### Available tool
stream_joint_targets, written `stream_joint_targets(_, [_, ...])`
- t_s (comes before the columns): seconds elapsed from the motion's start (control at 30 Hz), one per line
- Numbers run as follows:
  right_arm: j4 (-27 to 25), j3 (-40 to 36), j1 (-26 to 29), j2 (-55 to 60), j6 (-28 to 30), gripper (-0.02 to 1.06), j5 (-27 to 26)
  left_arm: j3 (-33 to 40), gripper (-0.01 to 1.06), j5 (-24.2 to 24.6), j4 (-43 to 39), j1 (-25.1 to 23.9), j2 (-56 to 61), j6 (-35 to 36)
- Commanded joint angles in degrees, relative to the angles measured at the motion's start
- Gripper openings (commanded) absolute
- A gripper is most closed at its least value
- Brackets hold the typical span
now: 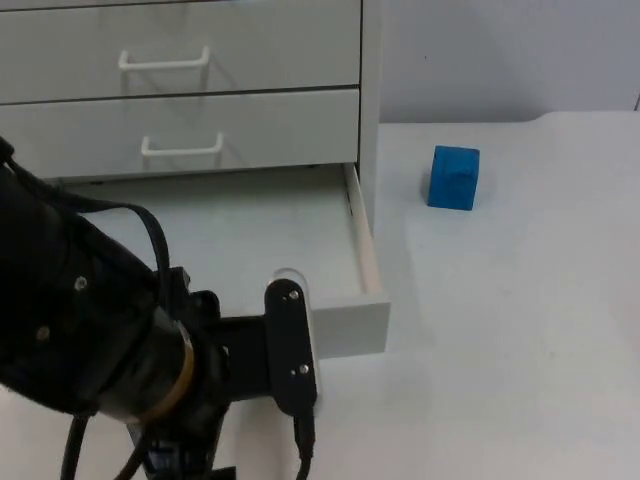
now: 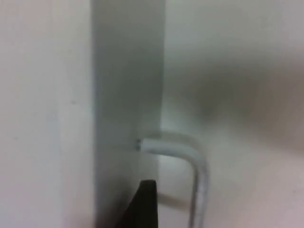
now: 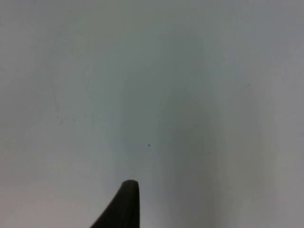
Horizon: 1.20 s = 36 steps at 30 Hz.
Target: Open the drawer with the left hand, place the block into the drawer with the right hand, then close the drawer with the left hand.
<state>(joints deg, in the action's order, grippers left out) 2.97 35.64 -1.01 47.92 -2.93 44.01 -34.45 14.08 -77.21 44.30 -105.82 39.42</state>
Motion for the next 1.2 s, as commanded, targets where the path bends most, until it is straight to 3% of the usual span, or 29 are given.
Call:
stream_joint_targets(0.0, [-0.25, -0.16, -0.28, -0.05, 0.00, 1.04, -0.56, 0.40, 0.92, 0.62, 6.87, 0.45, 4.27, 0.28])
stream_joint_targets(0.03, [-0.25, -0.16, -0.28, -0.05, 0.00, 1.04, -0.56, 0.40, 0.92, 0.62, 6.87, 0.45, 4.27, 0.28])
stream_joint_targets(0.17, [-0.25, -0.16, -0.28, -0.05, 0.00, 1.04, -0.56, 0.40, 0.92, 0.07, 22.43, 2.41, 12.96, -5.21])
stream_joint_targets(0.43, [-0.25, -0.16, -0.28, -0.05, 0.00, 1.04, -0.45, 0.40, 0.92, 0.72, 40.82, 5.08, 29.99, -13.12])
stream_joint_targets(0.7, [-0.25, -0.16, -0.28, -0.05, 0.00, 1.04, -0.34, 0.40, 0.92, 7.84, 40.48, 4.04, 42.27, -14.75])
stream_joint_targets(0.8, [-0.41, -0.16, -0.28, -0.05, 0.00, 1.04, -0.34, 0.40, 0.92, 11.83, 40.56, -0.87, 46.13, -14.75])
stream_joint_targets(0.87, [-0.78, -0.16, -0.28, -0.05, 0.00, 1.04, -0.34, 0.40, 0.92, 14.26, 41.12, -6.71, 48.31, -14.75])
stream_joint_targets(0.9, [-0.78, -0.16, -0.28, -0.05, 0.00, 1.04, -0.34, 0.40, 0.92, 14.26, 41.12, -6.71, 48.31, -14.75])
stream_joint_targets(0.97, [-1.32, -0.16, -0.28, -0.05, 0.00, 1.04, -0.34, 0.40, 0.92, 16.13, 42.13, -13.52, 50.49, -14.75])
stream_joint_targets(1.17, [-1.71, -0.16, -0.28, -0.05, 0.00, 1.04, -0.44, 0.40, 0.92, 15.63, 49.56, -29.29, 55.60, -14.75])
